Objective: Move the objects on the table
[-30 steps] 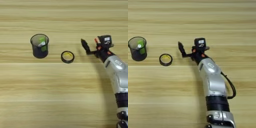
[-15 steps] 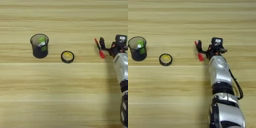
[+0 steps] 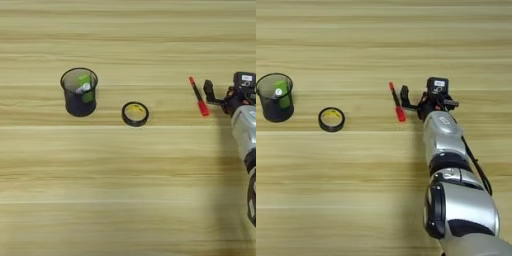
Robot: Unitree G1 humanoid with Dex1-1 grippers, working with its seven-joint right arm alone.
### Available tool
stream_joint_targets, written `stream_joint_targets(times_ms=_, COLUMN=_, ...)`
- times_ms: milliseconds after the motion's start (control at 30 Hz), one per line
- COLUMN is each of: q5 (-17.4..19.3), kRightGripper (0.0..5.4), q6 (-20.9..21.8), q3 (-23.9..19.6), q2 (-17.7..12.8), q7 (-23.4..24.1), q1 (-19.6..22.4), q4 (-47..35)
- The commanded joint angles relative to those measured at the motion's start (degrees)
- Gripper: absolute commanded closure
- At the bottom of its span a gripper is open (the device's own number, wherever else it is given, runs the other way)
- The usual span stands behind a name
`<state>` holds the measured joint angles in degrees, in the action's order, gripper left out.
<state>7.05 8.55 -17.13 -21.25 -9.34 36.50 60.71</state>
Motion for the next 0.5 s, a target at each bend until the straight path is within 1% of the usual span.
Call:
stream_joint_targets(times_ms=33, q5=-2.3, kRightGripper=0.03, q6=3.6, q3=1.3, q2=-3.6, q7=2.0, q1=5.8, q4=0.3)
stream_joint_targets(times_ms=267, q5=-3.0, kRightGripper=0.03, q6=5.4, q3=3.2, q2=-1.9, q7=-0.5, q1=5.1, q4=-0.3)
stream_joint_targets(times_ms=500, q5=-3.1, kRightGripper=0.03, q6=5.2, q3=4.8, q2=-0.2, q7=-2.6, q1=3.7, q4=-3.0)
